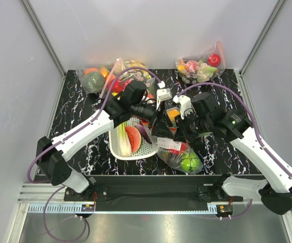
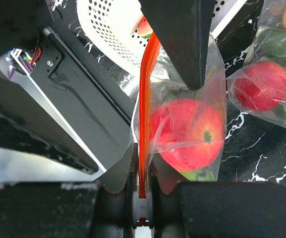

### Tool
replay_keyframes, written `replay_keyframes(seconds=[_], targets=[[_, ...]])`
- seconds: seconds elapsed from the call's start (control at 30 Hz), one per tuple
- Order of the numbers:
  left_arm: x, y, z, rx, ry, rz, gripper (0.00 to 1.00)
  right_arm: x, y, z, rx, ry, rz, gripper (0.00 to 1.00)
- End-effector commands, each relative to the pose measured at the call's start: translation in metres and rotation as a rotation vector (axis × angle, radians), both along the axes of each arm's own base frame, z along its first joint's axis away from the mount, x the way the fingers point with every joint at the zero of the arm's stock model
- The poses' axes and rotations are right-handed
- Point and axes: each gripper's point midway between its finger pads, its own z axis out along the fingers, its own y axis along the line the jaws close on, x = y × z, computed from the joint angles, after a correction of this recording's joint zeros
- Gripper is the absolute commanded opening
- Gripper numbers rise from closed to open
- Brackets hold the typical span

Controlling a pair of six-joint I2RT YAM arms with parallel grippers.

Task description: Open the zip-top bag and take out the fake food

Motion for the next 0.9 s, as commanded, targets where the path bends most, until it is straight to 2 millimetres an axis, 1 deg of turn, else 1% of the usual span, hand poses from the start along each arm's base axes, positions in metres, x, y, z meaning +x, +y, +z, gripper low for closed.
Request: replay_keyframes(seconds=[0.0, 0.07, 0.1, 0.13, 0.17, 0.2, 0.23, 0.27, 0.3, 0.33, 0.37, 0.4, 0.43, 0.47, 0.5, 0.53, 0.57, 0.6, 0.67, 0.73, 0.8, 0.87], targets=[[-0.003, -0.006, 0.011, -0.048, -0.05, -0.043, 0.87, 0.003, 0.008, 0.023, 0.077, -0.071, 0.031, 0.0], [-0.009, -0.008, 0.005, -0.042, -0.011, -0.074, 0.79, 0.003, 0.007, 0.022, 0.078, -0.073, 0.028, 0.0], [-0.012, -0.008, 0.001, -0.034, 0.009, -0.082, 0.69, 0.004, 0.006, 0.023, 0.076, -0.083, 0.02, 0.0], [-0.014, -0.009, -0.007, -0.02, 0.031, -0.088, 0.49, 0.004, 0.005, 0.023, 0.078, -0.084, 0.01, 0.0], [-0.015, -0.009, -0.012, -0.011, 0.043, -0.09, 0.38, 0.005, 0.004, 0.021, 0.075, -0.083, 0.004, 0.0], [-0.016, -0.009, -0.015, -0.003, 0.057, -0.091, 0.24, 0.006, 0.001, 0.022, 0.07, -0.096, -0.014, 0.0], [-0.019, -0.008, -0.022, 0.008, 0.08, -0.1, 0.14, 0.006, -0.001, 0.021, 0.069, -0.094, -0.032, 0.01], [-0.02, -0.009, -0.026, 0.014, 0.089, -0.099, 0.0, 0.006, -0.003, 0.016, 0.063, -0.092, -0.043, 0.04], [-0.021, -0.009, -0.027, 0.014, 0.094, -0.096, 0.0, 0.007, -0.007, 0.018, 0.065, -0.109, -0.067, 0.08], [-0.019, -0.009, -0.029, 0.017, 0.091, -0.083, 0.0, 0.007, -0.009, 0.014, 0.065, -0.106, -0.084, 0.21], [-0.02, -0.006, -0.032, 0.02, 0.092, -0.07, 0.0, 0.008, -0.011, 0.013, 0.065, -0.112, -0.101, 0.26], [-0.017, -0.008, -0.03, 0.01, 0.085, -0.054, 0.0, 0.009, -0.017, 0.015, 0.066, -0.133, -0.13, 0.34], [-0.015, -0.007, -0.031, 0.01, 0.086, -0.042, 0.0, 0.009, -0.019, 0.016, 0.074, -0.135, -0.154, 0.48], [-0.014, -0.007, -0.033, 0.015, 0.094, -0.034, 0.0, 0.008, -0.023, 0.013, 0.07, -0.135, -0.168, 0.55], [-0.012, -0.008, -0.034, 0.014, 0.107, -0.026, 0.0, 0.007, -0.029, 0.017, 0.077, -0.158, -0.193, 0.59], [-0.011, -0.008, -0.035, 0.014, 0.113, -0.021, 0.0, 0.005, -0.032, 0.014, 0.074, -0.154, -0.208, 0.66], [-0.01, -0.008, -0.037, 0.011, 0.119, -0.021, 0.0, 0.003, -0.036, 0.017, 0.086, -0.171, -0.221, 0.67], [-0.009, -0.008, -0.037, 0.009, 0.134, -0.018, 0.0, 0.004, -0.04, 0.016, 0.082, -0.179, -0.237, 0.69], [-0.006, -0.007, -0.036, 0.0, 0.138, -0.014, 0.0, 0.001, -0.045, 0.011, 0.079, -0.178, -0.251, 0.7], [-0.006, -0.006, -0.033, -0.008, 0.146, -0.011, 0.0, -0.001, -0.045, 0.005, 0.083, -0.165, -0.257, 0.7], [-0.005, -0.006, -0.031, -0.023, 0.154, -0.01, 0.0, -0.003, -0.043, 0.005, 0.11, -0.163, -0.26, 0.7], [-0.004, -0.005, -0.029, -0.036, 0.15, -0.007, 0.0, -0.001, -0.041, 0.004, 0.134, -0.176, -0.265, 0.7]])
